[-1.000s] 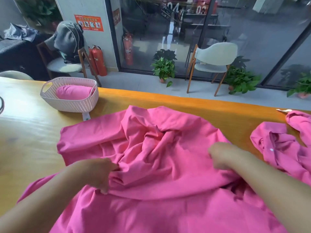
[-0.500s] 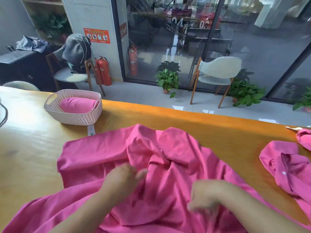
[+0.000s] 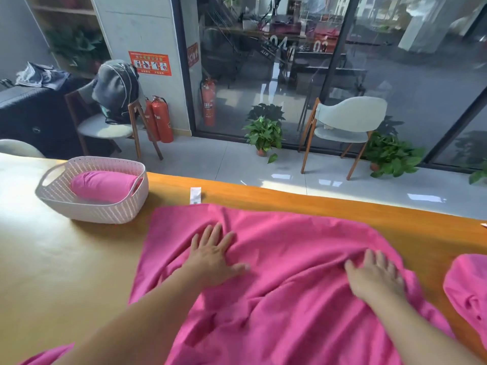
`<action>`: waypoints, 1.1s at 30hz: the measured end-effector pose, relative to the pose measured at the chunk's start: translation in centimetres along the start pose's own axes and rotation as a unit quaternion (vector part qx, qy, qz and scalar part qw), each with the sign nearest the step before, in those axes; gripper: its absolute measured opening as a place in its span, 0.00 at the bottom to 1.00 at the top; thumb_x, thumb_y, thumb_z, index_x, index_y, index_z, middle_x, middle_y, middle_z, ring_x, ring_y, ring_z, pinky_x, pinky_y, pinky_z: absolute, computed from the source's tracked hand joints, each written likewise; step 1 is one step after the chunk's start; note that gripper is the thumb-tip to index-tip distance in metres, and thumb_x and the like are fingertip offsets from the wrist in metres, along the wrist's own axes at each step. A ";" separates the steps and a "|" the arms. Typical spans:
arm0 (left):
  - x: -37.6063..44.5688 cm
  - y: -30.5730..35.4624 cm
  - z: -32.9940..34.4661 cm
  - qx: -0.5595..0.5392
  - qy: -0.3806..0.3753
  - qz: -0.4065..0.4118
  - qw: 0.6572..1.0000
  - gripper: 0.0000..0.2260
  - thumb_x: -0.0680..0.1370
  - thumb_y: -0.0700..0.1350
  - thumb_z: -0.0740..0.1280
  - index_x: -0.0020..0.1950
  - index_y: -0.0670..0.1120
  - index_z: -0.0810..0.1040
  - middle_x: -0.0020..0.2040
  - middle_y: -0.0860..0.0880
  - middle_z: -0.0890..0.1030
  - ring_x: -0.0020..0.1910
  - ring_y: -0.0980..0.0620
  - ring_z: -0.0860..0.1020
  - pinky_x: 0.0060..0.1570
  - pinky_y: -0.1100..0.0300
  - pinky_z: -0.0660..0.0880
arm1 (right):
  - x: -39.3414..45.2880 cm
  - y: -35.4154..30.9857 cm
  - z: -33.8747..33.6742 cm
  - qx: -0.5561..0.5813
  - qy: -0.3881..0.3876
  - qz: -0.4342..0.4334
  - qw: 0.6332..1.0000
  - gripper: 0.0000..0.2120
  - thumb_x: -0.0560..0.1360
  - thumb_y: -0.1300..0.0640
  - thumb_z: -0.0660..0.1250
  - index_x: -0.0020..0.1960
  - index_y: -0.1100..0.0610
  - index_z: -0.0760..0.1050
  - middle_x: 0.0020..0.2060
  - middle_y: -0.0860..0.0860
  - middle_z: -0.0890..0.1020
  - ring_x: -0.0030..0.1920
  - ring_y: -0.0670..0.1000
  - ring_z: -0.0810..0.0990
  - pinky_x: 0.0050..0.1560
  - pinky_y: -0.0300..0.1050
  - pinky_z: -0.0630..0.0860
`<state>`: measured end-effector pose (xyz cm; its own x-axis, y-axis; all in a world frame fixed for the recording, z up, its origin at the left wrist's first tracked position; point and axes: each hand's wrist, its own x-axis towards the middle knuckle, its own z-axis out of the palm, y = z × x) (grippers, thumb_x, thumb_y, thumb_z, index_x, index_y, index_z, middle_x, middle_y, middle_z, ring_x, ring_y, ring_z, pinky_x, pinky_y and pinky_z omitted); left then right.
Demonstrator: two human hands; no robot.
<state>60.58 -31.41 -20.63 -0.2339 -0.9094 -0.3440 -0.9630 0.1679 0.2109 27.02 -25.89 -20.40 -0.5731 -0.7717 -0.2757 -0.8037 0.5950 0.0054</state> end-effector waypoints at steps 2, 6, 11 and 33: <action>2.4 0.3 -0.6 -0.032 -0.004 0.019 0.999 0.59 0.52 0.85 0.37 0.79 0.58 0.48 0.80 0.50 0.41 0.79 0.48 0.40 0.75 0.45 0.39 | 1.6 0.3 -1.1 -0.002 0.012 0.051 0.999 0.35 0.80 0.39 0.50 0.80 0.57 0.50 0.80 0.56 0.52 0.79 0.59 0.52 0.77 0.54 0.51; 4.6 0.9 -1.4 0.000 0.128 -0.022 0.991 0.47 0.66 0.72 0.31 0.80 0.52 0.50 0.81 0.47 0.44 0.79 0.46 0.42 0.76 0.46 0.40 | -0.5 -3.7 -2.5 0.025 0.083 -0.053 0.995 0.28 0.83 0.45 0.49 0.80 0.51 0.52 0.80 0.53 0.52 0.79 0.55 0.52 0.77 0.53 0.51; 3.9 1.4 0.9 0.011 0.133 -0.087 0.987 0.46 0.66 0.74 0.33 0.80 0.54 0.50 0.80 0.47 0.47 0.79 0.45 0.45 0.76 0.45 0.42 | -3.0 -6.8 1.0 0.019 0.025 -0.156 0.987 0.33 0.80 0.33 0.47 0.81 0.46 0.48 0.81 0.52 0.48 0.80 0.54 0.46 0.78 0.52 0.47; 1.5 11.0 -0.8 -0.133 0.233 0.099 0.958 0.25 0.74 0.56 0.60 0.65 0.44 0.77 0.65 0.44 0.76 0.63 0.41 0.74 0.64 0.48 0.69 | -10.4 -2.1 0.1 0.147 0.080 -0.395 0.903 0.12 0.71 0.55 0.58 0.44 0.51 0.82 0.42 0.46 0.80 0.44 0.49 0.78 0.47 0.45 0.78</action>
<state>49.75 -31.19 -18.09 -0.2635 -0.9512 0.1604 -0.8230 0.3085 0.4771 34.66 -19.10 -17.63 0.1265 -0.9901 0.0610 -0.9086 -0.1403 -0.3933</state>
